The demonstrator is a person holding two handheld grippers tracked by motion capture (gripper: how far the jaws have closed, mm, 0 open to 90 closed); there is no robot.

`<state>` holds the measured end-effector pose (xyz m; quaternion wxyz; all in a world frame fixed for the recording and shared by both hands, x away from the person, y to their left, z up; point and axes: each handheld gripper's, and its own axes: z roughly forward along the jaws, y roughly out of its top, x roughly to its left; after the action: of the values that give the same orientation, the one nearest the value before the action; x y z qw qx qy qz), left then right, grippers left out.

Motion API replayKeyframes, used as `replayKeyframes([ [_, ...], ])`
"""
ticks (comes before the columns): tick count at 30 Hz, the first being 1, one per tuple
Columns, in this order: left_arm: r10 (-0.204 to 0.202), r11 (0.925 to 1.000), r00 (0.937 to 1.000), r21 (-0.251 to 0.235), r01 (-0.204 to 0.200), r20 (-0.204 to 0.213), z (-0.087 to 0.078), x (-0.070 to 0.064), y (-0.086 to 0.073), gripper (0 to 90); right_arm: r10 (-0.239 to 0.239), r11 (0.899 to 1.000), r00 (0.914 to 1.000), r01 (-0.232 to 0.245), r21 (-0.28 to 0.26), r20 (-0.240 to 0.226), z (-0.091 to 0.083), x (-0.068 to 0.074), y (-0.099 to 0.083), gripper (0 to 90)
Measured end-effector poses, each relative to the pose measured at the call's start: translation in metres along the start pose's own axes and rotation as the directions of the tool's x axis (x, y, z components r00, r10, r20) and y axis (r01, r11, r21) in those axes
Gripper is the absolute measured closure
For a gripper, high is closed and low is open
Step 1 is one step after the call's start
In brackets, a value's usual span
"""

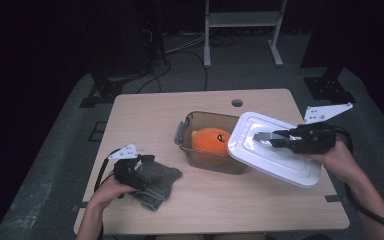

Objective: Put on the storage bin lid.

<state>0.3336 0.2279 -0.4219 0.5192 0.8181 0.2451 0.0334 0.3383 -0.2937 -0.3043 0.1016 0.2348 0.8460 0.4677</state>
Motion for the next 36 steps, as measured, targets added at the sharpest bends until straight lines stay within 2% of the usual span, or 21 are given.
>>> replayKeyframes([
  [19,-0.001,1.0,1.0,0.0,0.001,0.003,0.0,0.0,-0.001,2.4,-0.036,0.999,0.9989,0.036,0.006,-0.03,0.027,-0.003,0.031,65.5],
  [36,-0.002,1.0,1.0,0.009,0.002,0.006,0.002,0.0,-0.002,2.4,-0.046,0.999,0.997,0.045,-0.004,-0.062,0.057,-0.004,0.047,65.5],
])
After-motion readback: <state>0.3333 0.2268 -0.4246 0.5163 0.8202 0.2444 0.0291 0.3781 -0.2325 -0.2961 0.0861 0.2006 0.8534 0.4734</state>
